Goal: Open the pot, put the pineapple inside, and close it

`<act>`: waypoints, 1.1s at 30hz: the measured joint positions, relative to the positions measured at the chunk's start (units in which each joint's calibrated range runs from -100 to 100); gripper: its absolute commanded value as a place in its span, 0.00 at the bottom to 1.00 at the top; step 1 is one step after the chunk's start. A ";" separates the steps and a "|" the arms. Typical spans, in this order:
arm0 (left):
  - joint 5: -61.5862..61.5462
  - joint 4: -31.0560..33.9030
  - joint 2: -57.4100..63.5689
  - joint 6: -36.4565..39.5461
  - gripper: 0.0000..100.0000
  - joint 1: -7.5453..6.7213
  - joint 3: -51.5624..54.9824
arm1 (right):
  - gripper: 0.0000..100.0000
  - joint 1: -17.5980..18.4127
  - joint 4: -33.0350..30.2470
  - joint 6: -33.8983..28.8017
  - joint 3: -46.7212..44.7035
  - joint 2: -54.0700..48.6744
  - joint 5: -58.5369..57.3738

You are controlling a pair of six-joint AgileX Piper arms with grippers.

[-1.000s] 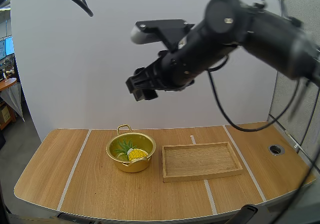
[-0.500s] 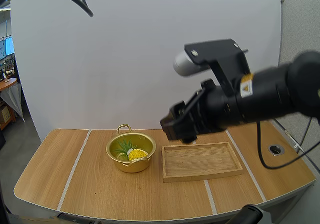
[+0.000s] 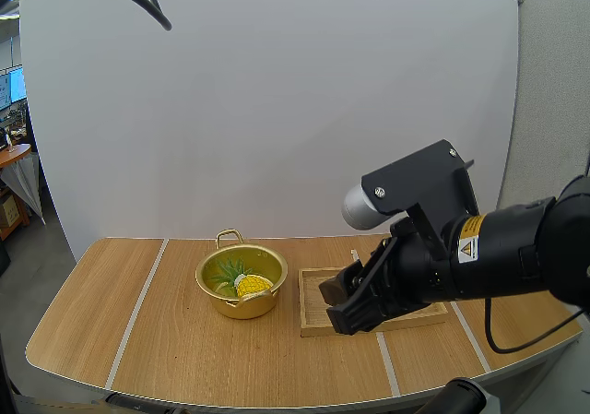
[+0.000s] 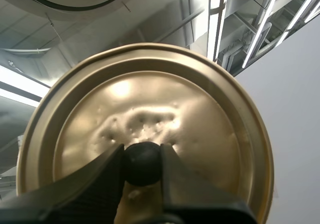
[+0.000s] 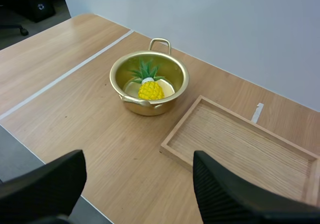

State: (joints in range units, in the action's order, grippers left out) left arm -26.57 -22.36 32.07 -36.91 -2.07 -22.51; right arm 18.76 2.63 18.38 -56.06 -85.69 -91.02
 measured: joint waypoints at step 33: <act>0.00 0.00 0.00 0.00 0.00 0.00 0.00 | 0.00 -2.46 2.30 -0.03 0.00 -0.86 -3.33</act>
State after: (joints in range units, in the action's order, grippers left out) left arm -26.57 -22.36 32.07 -36.91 -2.07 -22.51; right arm 16.30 4.93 18.35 -56.06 -86.55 -94.35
